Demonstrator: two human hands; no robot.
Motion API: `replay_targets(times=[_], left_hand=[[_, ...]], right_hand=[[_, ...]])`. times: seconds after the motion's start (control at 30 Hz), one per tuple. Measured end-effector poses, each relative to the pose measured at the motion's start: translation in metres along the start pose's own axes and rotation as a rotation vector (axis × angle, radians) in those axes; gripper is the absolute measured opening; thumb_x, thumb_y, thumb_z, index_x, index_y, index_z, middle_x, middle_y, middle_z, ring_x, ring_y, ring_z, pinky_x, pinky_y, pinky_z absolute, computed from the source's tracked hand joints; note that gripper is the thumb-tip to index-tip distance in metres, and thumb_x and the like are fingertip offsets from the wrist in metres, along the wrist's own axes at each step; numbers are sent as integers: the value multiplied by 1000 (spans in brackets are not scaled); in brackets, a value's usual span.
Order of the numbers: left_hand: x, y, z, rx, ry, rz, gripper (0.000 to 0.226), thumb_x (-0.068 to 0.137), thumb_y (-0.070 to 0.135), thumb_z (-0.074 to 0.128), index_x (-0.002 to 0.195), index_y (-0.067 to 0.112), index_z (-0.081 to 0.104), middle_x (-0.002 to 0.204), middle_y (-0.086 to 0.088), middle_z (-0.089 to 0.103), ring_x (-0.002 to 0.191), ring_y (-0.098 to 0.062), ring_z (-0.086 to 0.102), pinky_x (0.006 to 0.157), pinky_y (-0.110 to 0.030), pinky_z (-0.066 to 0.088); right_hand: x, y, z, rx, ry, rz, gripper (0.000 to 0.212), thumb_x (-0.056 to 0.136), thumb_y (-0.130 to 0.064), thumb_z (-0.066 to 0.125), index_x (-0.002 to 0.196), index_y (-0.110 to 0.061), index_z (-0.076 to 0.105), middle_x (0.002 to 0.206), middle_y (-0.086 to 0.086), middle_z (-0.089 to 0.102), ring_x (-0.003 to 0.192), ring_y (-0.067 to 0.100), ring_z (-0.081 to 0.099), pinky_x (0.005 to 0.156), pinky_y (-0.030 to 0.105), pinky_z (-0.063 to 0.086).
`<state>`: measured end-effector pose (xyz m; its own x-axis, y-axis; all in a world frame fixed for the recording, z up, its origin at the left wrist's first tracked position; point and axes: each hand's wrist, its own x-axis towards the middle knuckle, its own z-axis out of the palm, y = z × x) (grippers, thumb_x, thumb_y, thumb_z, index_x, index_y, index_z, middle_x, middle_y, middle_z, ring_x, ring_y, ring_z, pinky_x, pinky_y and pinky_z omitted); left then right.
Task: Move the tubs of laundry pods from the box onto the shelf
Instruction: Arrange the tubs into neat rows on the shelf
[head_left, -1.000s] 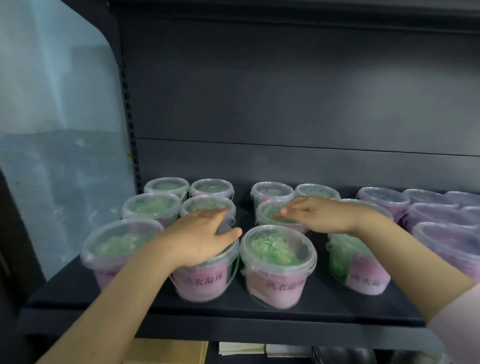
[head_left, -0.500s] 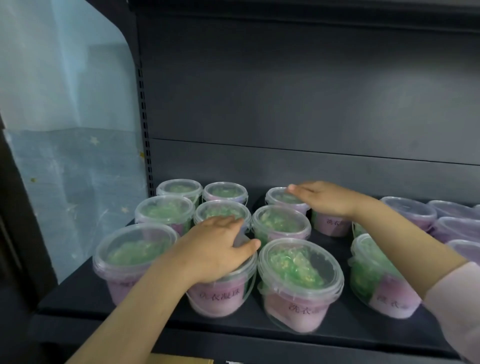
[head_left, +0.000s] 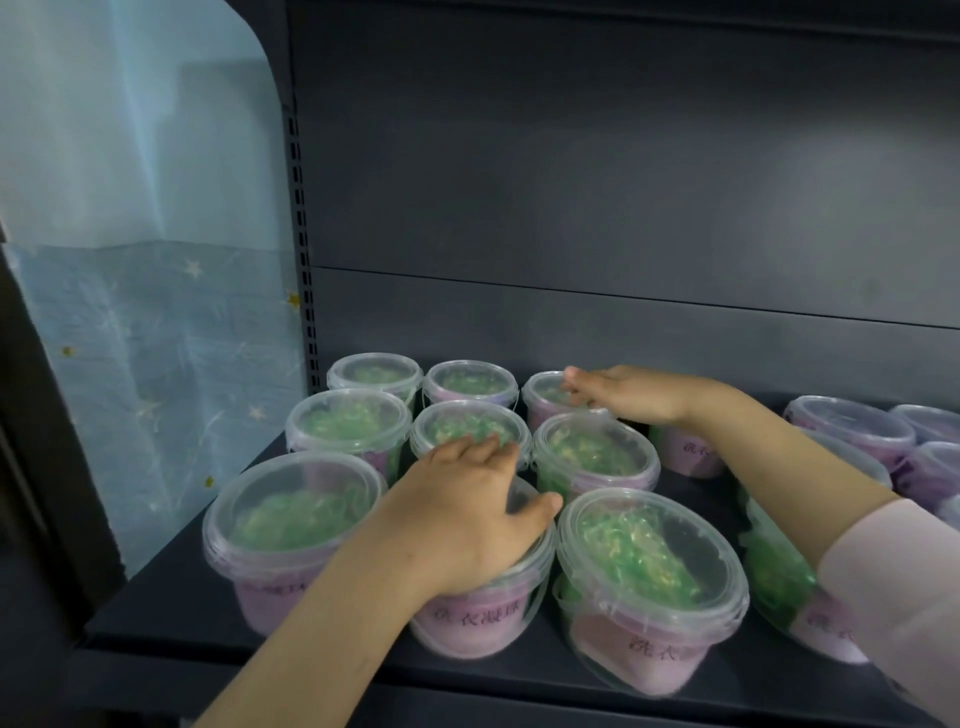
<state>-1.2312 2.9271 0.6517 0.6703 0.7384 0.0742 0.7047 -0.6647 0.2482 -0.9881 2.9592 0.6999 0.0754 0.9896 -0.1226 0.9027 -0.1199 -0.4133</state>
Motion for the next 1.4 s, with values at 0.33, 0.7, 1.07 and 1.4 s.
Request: replay_targets(times=[0.33,0.7,1.07,1.4], left_hand=[[0,0,0,2,-5,2,80,91,71,22,155,26,7,163,7,4,148,-13,1,118,-34,3],[-1,1,-1,-1,-14,-17,80,90,72,21,155,28,7,163,9,4,148,-11,1,121,-37,6],[-1,1,-1,0,71,15,78,89,71,28,153,27,19,161,9,16,147,-10,12,114,-29,9],[-39,13,-12,-268,732,307,31,96,36,48,115,23,68,120,14,63,116,1,52,100,-20,41]], right_hand=[[11,10,-2,-52,-69,64,64,93,-70,21,137,-38,53,151,-4,43,138,18,40,105,28,23],[-20,-1,1,-69,136,-172,55,94,-59,35,126,-23,63,133,-5,59,125,12,52,108,30,37],[-50,3,14,-63,18,-163,59,94,-60,33,134,-25,58,143,-9,49,134,8,42,117,35,27],[-131,-6,17,-152,233,-414,49,88,-61,41,126,-36,61,128,-23,57,115,-9,50,94,7,35]])
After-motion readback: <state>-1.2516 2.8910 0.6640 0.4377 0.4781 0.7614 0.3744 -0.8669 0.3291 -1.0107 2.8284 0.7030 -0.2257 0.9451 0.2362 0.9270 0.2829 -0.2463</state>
